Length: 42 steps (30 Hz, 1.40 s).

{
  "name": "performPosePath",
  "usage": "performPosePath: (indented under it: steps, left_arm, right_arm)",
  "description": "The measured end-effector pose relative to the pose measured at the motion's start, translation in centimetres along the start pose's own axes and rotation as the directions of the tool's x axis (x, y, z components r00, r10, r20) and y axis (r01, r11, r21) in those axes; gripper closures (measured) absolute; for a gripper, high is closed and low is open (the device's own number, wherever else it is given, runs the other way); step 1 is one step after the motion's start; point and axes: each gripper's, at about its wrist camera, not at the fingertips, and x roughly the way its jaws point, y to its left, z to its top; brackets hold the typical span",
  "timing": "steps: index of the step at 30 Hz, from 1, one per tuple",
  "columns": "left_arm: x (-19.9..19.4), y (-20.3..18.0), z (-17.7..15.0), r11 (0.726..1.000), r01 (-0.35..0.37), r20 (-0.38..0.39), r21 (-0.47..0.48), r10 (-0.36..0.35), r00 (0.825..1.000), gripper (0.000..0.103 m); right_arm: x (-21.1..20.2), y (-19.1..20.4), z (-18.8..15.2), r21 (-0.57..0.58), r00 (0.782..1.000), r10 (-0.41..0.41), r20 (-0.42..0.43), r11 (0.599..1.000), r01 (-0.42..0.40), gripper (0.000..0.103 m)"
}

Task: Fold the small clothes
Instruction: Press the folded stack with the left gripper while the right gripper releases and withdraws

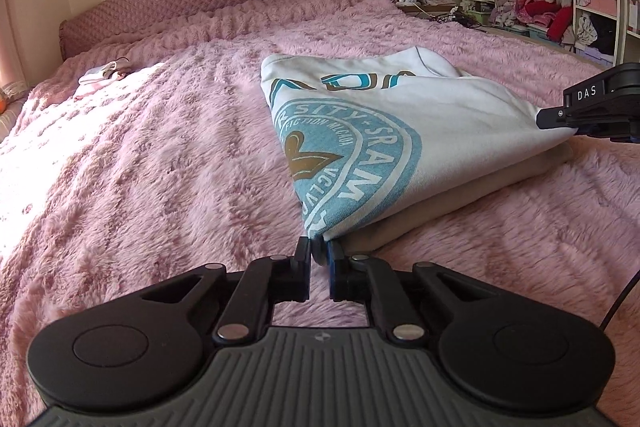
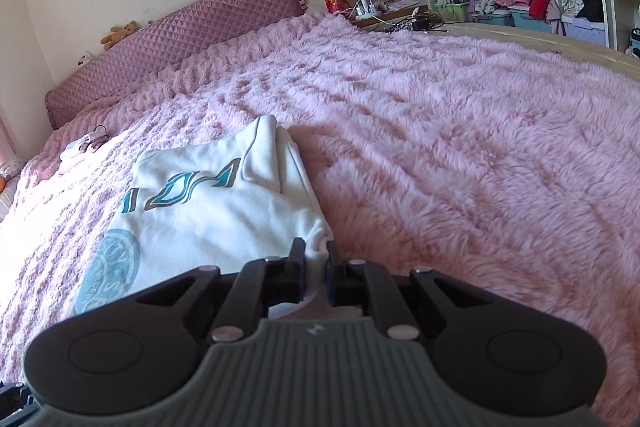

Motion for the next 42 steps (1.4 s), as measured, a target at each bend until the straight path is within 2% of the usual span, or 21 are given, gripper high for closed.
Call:
performPosePath:
  steps: [4, 7, 8, 11, 13, 15, 17, 18, 22, 23, 24, 25, 26, 29, 34, 36, 39, 42]
  left_arm:
    - [-0.9, 0.3, -0.3, 1.000, 0.031, 0.042, 0.006, -0.031, 0.999, 0.101]
    - [-1.6, 0.8, -0.3, 1.000, 0.011, 0.069, 0.006, -0.012, 0.998, 0.103]
    - [-1.6, 1.2, -0.4, 1.000, -0.010, 0.061, -0.001, 0.010, 0.998, 0.103]
    - [-1.7, 2.5, -0.6, 0.998, 0.023, 0.040, -0.054, -0.020, 0.999, 0.102]
    - [-2.2, 2.3, -0.7, 0.999, 0.020, 0.066, -0.025, -0.018, 0.998, 0.095]
    - [-2.4, 1.8, -0.5, 1.000, 0.024, 0.084, -0.001, -0.024, 0.996, 0.072]
    - [-2.0, 1.1, -0.2, 0.999, 0.024, 0.083, 0.022, -0.026, 0.996, 0.063]
    - [-1.7, 0.7, -0.1, 0.999, 0.026, 0.078, 0.035, -0.029, 0.996, 0.062]
    - [0.0, 0.0, 0.2, 0.998, 0.042, 0.040, 0.047, -0.043, 0.998, 0.064]
    - [0.3, 0.1, 0.2, 0.998, 0.056, 0.027, 0.035, -0.057, 0.998, 0.080]
    - [0.5, 0.1, 0.3, 0.998, 0.058, 0.021, 0.025, -0.058, 0.998, 0.090]
    - [0.5, 0.3, 0.3, 0.998, 0.060, 0.021, 0.013, -0.060, 0.998, 0.092]
    - [0.2, 0.4, 0.4, 0.998, 0.058, 0.028, 0.003, -0.058, 0.998, 0.099]
    - [-1.3, 0.6, 0.6, 1.000, 0.010, 0.075, 0.012, -0.011, 0.997, 0.101]
    - [0.7, 1.0, -0.6, 1.000, 0.009, -0.055, 0.009, -0.009, 0.998, 0.103]
    - [0.5, 1.5, -0.9, 1.000, 0.018, -0.054, -0.024, -0.019, 0.998, 0.103]
    - [-0.9, 2.5, -0.7, 0.997, 0.004, -0.018, -0.072, -0.005, 1.000, 0.099]
    - [-2.4, 3.6, 0.7, 0.988, 0.052, 0.064, -0.147, -0.043, 0.997, 0.089]
  right_arm:
    - [0.6, -0.6, -0.3, 0.010, 0.999, 0.012, -0.032, 1.000, -0.011, 0.099]
    - [0.5, -0.7, -0.1, 0.014, 1.000, 0.006, -0.029, 1.000, -0.006, 0.094]
    - [0.5, -0.8, -0.1, 0.020, 1.000, 0.003, -0.030, 1.000, -0.003, 0.092]
    - [0.5, -1.0, -0.2, 0.025, 0.999, -0.009, -0.035, 1.000, 0.010, 0.080]
    - [0.5, -1.1, -0.3, 0.031, 0.999, -0.006, -0.036, 1.000, 0.007, 0.080]
    - [0.5, -1.1, -0.2, 0.035, 0.999, -0.004, -0.037, 0.999, 0.006, 0.080]
    - [0.5, -1.1, -0.2, 0.032, 0.999, -0.006, -0.036, 0.999, 0.007, 0.080]
    - [0.5, -1.0, -0.2, 0.031, 0.999, -0.006, -0.036, 1.000, 0.007, 0.080]
    - [0.4, -0.9, -0.2, 0.029, 0.999, 0.000, -0.039, 1.000, 0.001, 0.080]
    - [0.3, -0.9, -0.2, 0.028, 0.999, 0.003, -0.041, 1.000, -0.001, 0.080]
    - [0.3, -0.8, -0.2, 0.025, 0.999, 0.005, -0.041, 1.000, -0.004, 0.080]
    - [0.4, -0.8, -0.2, 0.022, 0.999, 0.005, -0.042, 1.000, -0.004, 0.080]
    - [0.4, -0.7, -0.2, 0.016, 0.999, 0.005, -0.041, 1.000, -0.005, 0.083]
    - [0.5, -0.8, -0.2, 0.018, 0.999, 0.008, -0.033, 1.000, -0.007, 0.086]
    - [0.6, -0.7, -0.2, 0.018, 0.999, 0.011, -0.037, 1.000, -0.011, 0.086]
    - [0.5, -0.7, -0.1, 0.013, 0.999, 0.011, -0.036, 1.000, -0.011, 0.086]
    - [0.1, -0.8, 0.3, 0.026, 1.000, 0.010, -0.022, 1.000, -0.009, 0.086]
    - [-0.6, -0.4, 1.2, 0.029, 0.999, 0.033, 0.010, 0.999, -0.034, 0.085]
